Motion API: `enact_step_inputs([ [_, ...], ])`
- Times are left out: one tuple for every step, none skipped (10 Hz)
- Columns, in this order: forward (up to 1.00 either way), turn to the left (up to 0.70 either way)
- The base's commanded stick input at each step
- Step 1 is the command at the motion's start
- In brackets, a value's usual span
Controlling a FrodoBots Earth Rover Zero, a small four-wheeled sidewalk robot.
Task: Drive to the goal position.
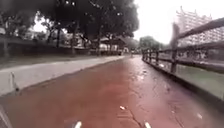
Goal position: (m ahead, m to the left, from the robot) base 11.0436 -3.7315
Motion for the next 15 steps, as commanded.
enact_step_inputs([
  [0.5,0.0],
  [0.5,0.0],
  [0.5,0.0],
  [0.5,0.0],
  [0.5,0.0],
  [0.5,0.0],
  [0.5,0.0],
  [0.5,0.0],
  [0.5,0.0],
  [0.5,0.0],
  [0.5,0.0],
  [0.5,0.0],
  [0.5,0.0],
  [0.5,0.0],
  [0.5,0.0],
])
